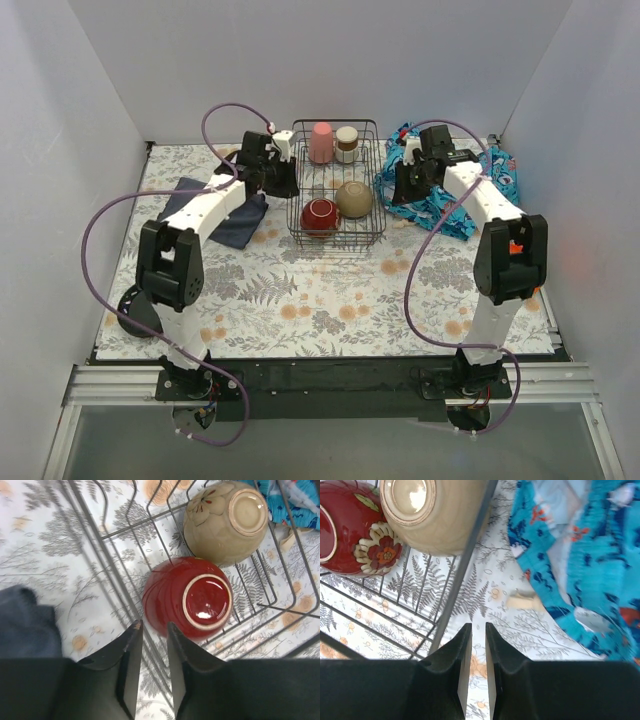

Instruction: Load the mixed dishes into the dish rack

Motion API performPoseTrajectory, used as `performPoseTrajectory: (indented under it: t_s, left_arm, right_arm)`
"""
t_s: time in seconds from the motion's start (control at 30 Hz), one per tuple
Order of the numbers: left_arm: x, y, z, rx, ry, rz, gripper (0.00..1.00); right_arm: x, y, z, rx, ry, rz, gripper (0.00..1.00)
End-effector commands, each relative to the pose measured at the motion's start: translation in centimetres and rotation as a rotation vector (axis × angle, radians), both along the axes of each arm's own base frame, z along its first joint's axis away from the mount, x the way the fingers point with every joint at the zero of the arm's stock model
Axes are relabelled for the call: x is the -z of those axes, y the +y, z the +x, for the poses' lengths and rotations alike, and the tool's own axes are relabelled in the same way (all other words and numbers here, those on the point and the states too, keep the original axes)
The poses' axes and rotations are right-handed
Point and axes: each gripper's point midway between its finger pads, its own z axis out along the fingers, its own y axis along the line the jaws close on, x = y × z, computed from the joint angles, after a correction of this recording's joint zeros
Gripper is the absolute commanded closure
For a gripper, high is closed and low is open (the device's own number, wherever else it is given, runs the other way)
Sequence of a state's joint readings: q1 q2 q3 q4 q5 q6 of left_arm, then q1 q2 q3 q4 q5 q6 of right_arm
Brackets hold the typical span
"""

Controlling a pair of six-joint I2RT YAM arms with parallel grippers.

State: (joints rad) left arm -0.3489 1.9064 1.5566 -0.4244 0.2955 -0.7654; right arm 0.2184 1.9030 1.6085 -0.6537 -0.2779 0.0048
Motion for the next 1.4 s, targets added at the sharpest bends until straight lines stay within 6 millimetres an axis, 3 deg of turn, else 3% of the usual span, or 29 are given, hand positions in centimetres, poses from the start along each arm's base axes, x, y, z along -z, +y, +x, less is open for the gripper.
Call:
performPoseTrajectory:
  t_s: [0.0, 0.03, 0.1, 0.13, 0.17, 0.2, 0.23, 0.27, 0.3, 0.33, 0.37, 0.4, 0.47, 0.6, 0.73, 0.83, 1.03, 1.17, 1.27, 1.37]
  left_arm:
    - [-12.1, 5.3, -1.8, -0.041, -0.295, 0.128, 0.66]
    - [-12.5, 8.2, -1.7, -0.086, -0.298, 0.165, 0.61]
    - [-11.2, 12.6, -2.9, -0.097, -0.242, 0.263, 0.58]
    - [-11.2, 16.5, -3.1, -0.138, -0.222, 0.293, 0.62]
    - [-10.1, 18.6, -4.5, -0.132, -0.157, 0.324, 0.8]
    - [-9.9, 22.7, -5.1, -0.138, -0.154, 0.381, 0.88]
    - [-10.1, 23.9, -6.7, -0.117, -0.147, 0.391, 0.96]
    - [-9.0, 25.1, -8.1, -0.103, -0.124, 0.413, 1.0]
    - [-8.5, 27.5, -9.3, -0.069, -0.131, 0.486, 1.0]
    - [-8.6, 27.8, -11.4, -0.032, -0.133, 0.493, 1.0]
    - [-7.8, 28.6, -12.7, 0.015, -0.121, 0.525, 1.0]
    - [-5.5, 29.9, -14.8, 0.017, -0.054, 0.528, 1.0]
    - [-3.7, 30.5, -17.6, 0.08, -0.006, 0.545, 1.0]
    - [2.5, 31.6, -22.9, 0.112, 0.18, 0.521, 1.0]
    - [6.0, 33.4, -24.7, 0.064, 0.239, 0.567, 1.0]
    - [8.4, 33.4, -25.6, 0.055, 0.29, 0.552, 1.0]
    - [11.4, 31.8, -26.5, 0.136, 0.301, 0.486, 1.0]
    - [13.5, 30.1, -28.4, 0.235, 0.332, 0.468, 1.0]
    - [13.8, 28.6, -28.9, 0.301, 0.321, 0.436, 1.0]
    - [12.8, 26.2, -28.4, 0.368, 0.271, 0.395, 1.0]
  right_arm:
    - [-2.8, -3.5, -1.1, 0.053, -0.067, -0.035, 0.75]
    - [-2.9, -4.1, -1.2, 0.066, -0.069, -0.036, 0.75]
    - [-3.5, -4.5, -1.6, 0.069, -0.082, -0.035, 0.74]
    - [-4.2, -4.5, -1.7, 0.063, -0.102, -0.031, 0.74]
    - [-4.4, -4.4, -1.8, 0.059, -0.107, -0.025, 0.74]
    - [-4.5, -4.3, -1.9, 0.054, -0.11, -0.019, 0.74]
    - [-4.7, -4.3, -2.0, 0.053, -0.111, -0.015, 0.74]
    - [-4.8, -4.1, -2.1, 0.046, -0.112, -0.002, 0.74]
    - [-4.9, -3.9, -2.1, 0.041, -0.11, 0.002, 0.75]
    - [-5.0, -3.7, -2.1, 0.036, -0.112, 0.01, 0.75]
    - [-4.9, -3.6, -2.0, 0.031, -0.109, 0.019, 0.76]
    - [-4.9, -3.5, -2.0, 0.027, -0.105, 0.022, 0.78]
    - [-4.7, -3.3, -1.8, 0.02, -0.102, 0.029, 0.79]
    - [-4.5, -3.0, -1.6, 0.017, -0.096, 0.042, 0.81]
    - [-4.7, -3.0, -1.8, 0.013, -0.102, 0.044, 0.81]
    - [-4.6, -3.0, -2.2, 0.012, -0.099, 0.042, 0.81]
    - [-4.5, -3.3, -3.0, 0.02, -0.096, 0.039, 0.81]
    - [-4.4, -3.5, -3.1, 0.02, -0.095, 0.029, 0.81]
    - [-4.3, -3.4, -2.9, 0.02, -0.091, 0.028, 0.81]
    - [-4.4, -3.4, -2.7, 0.02, -0.093, 0.026, 0.81]
